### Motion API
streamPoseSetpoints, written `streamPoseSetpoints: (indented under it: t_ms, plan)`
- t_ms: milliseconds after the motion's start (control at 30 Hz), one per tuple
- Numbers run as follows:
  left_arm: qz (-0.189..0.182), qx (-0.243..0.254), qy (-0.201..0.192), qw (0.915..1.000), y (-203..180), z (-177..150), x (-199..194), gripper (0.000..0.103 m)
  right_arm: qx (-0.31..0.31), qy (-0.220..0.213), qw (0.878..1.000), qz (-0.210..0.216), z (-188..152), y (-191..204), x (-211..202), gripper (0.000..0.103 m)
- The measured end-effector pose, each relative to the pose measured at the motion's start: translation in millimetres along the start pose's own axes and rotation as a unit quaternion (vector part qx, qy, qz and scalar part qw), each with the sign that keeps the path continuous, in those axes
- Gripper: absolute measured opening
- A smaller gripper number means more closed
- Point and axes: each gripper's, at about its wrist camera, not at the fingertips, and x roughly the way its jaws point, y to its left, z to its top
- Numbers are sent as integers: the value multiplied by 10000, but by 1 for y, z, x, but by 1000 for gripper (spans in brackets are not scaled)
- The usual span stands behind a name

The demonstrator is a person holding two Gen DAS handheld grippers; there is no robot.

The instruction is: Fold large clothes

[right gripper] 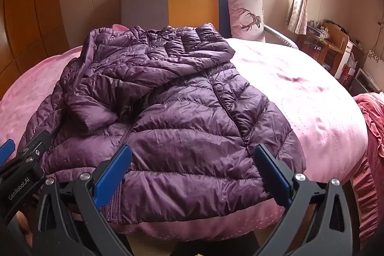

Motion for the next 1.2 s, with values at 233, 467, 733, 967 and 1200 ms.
streamPoseSetpoints:
  t_ms: [233, 467, 733, 967, 1200]
  plan:
    - [-29, 7, 9, 10000, 6, 0, -1, 99, -62, -50, 10000, -12, -1, 1, -1, 101]
    - [-8, 31, -7, 10000, 4, -1, -2, 99, -58, -35, 10000, -10, -1, 1, -2, 101]
    - [-3, 51, -5, 10000, 4, 2, -3, 99, -85, -60, 9999, 1, -1, 2, -4, 101]
    - [-13, 17, 1, 10000, 6, 1, -3, 99, -127, -79, 9999, 16, -2, 3, -7, 101]
    - [2, 26, -19, 10000, 4, 0, -3, 99, -142, -91, 9999, 24, -1, 3, -6, 101]
